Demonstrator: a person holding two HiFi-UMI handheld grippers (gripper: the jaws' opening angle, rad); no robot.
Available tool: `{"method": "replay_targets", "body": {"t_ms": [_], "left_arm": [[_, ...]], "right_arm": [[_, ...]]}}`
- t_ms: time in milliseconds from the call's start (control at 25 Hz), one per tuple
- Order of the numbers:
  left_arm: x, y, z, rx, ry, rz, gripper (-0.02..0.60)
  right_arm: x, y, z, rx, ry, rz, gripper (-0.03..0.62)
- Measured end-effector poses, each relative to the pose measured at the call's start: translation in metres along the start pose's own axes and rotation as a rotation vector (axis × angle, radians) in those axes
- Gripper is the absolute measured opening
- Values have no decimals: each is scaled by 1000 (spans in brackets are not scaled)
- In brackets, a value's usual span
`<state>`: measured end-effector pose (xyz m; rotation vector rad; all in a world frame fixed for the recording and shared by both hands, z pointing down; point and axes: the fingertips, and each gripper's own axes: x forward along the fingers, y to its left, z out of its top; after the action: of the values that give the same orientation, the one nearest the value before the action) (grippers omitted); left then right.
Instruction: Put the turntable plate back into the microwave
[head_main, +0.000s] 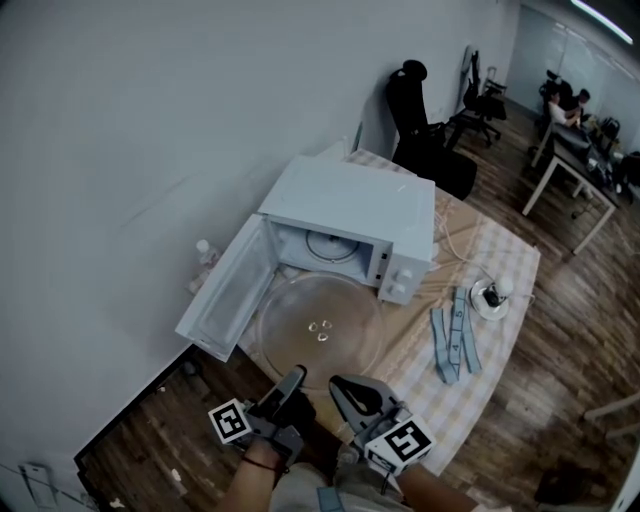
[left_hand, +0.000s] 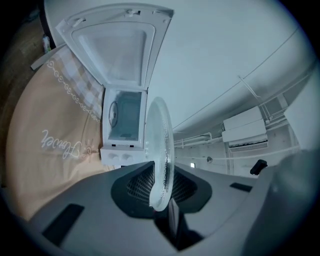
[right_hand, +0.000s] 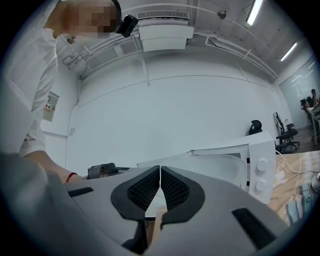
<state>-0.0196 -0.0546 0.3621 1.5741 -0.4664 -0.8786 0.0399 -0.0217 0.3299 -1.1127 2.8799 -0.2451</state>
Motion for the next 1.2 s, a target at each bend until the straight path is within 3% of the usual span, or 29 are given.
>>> {"method": "replay_targets", "body": {"t_ms": [560, 1200], "left_arm": [[43, 56, 36, 7, 15, -31, 61], [65, 104, 88, 8, 31, -43, 61]], "right_arm": [[38, -64, -30, -2, -17, -49, 34], [91, -100, -64, 22, -13, -101, 34]]}}
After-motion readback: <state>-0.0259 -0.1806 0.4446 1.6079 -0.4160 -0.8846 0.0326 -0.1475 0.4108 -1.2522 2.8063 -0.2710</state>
